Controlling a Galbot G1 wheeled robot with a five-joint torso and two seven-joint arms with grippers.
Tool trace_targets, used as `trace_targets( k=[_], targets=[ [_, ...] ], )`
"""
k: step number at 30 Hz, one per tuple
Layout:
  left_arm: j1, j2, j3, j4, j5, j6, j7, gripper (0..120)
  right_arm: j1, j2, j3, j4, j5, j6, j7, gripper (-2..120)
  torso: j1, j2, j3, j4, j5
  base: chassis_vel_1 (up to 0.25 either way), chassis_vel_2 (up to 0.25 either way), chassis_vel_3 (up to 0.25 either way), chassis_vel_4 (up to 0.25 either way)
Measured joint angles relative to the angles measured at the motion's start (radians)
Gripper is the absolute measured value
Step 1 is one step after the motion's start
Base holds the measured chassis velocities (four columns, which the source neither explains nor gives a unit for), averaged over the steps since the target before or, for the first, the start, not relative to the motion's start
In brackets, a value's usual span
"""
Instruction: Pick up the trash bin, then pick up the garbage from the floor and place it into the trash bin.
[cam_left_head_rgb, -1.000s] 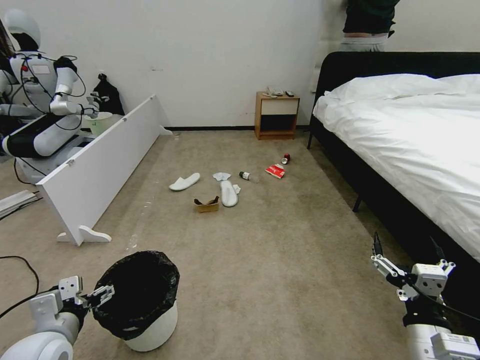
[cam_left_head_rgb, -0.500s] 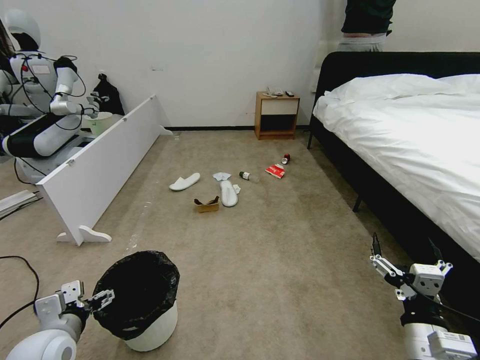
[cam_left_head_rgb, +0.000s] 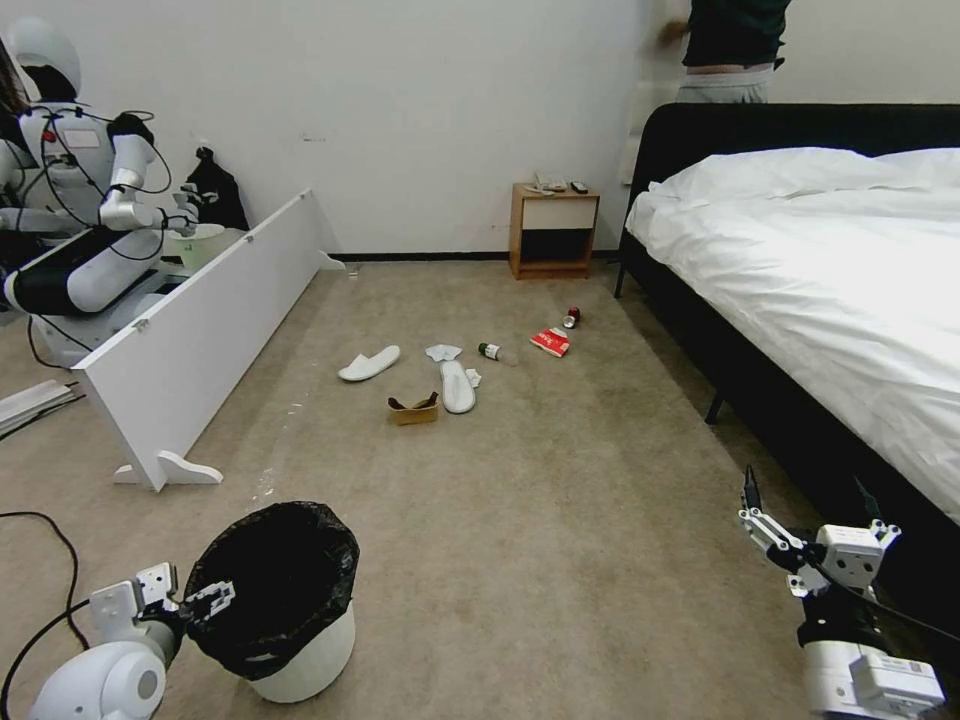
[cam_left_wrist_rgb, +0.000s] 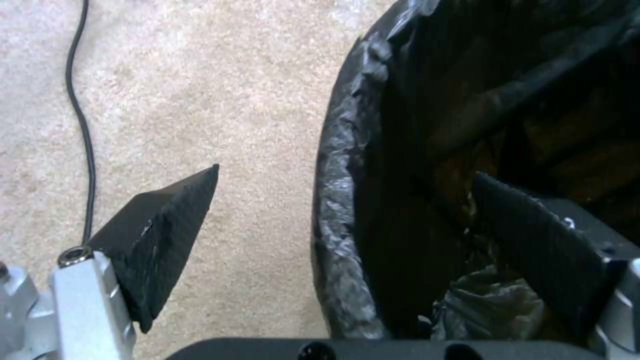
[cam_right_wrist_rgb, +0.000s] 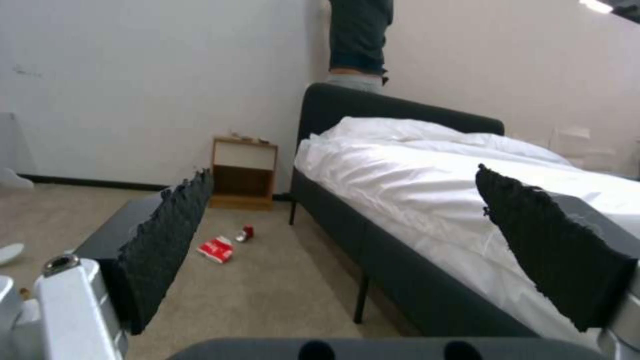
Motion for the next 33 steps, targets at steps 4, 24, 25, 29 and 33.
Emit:
trace_targets(
  k=[4, 24, 25, 29, 33],
  targets=[
    [-0.01, 0.002, 0.006, 0.029, 0.003, 0.0, 0.0, 100, -0.003, -0.001, 0.003, 0.0, 0.0, 0.0, 0.001, 100, 0.0, 0.0, 0.0, 0.0, 0.0, 0.0, 0.0, 0.0, 0.0],
    [-0.019, 0.009, 0.032, 0.102, 0.007, -0.007, 0.005, 100, -0.006, 0.005, 0.003, 0.002, -0.004, 0.004, 0.002, 100, 0.0, 0.0, 0.0, 0.001, 0.0, 0.0, 0.0, 0.0, 0.0],
    [-0.018, 0.007, 0.034, 0.102, 0.007, -0.007, 0.006, 99, -0.006, 0.005, 0.002, 0.002, -0.004, 0.004, 0.002, 100, 0.0, 0.0, 0.0, 0.0003, 0.0005, 0.0, 0.0, 0.0, 0.0],
    [-0.016, 0.004, 0.035, 0.1, 0.007, -0.007, 0.006, 96, -0.006, 0.004, 0.003, 0.002, -0.003, 0.004, 0.002, 100, 0.0, 0.0, 0.0, 0.0003, 0.0006, 0.0, 0.0, 0.0, 0.0],
    [-0.012, 0.001, 0.036, 0.09, 0.004, -0.007, 0.006, 86, -0.006, 0.003, 0.003, 0.002, -0.003, 0.004, 0.002, 100, 0.0, 0.0, 0.0, 0.0002, 0.0005, 0.0, 0.0, 0.0, 0.0]
  ],
)
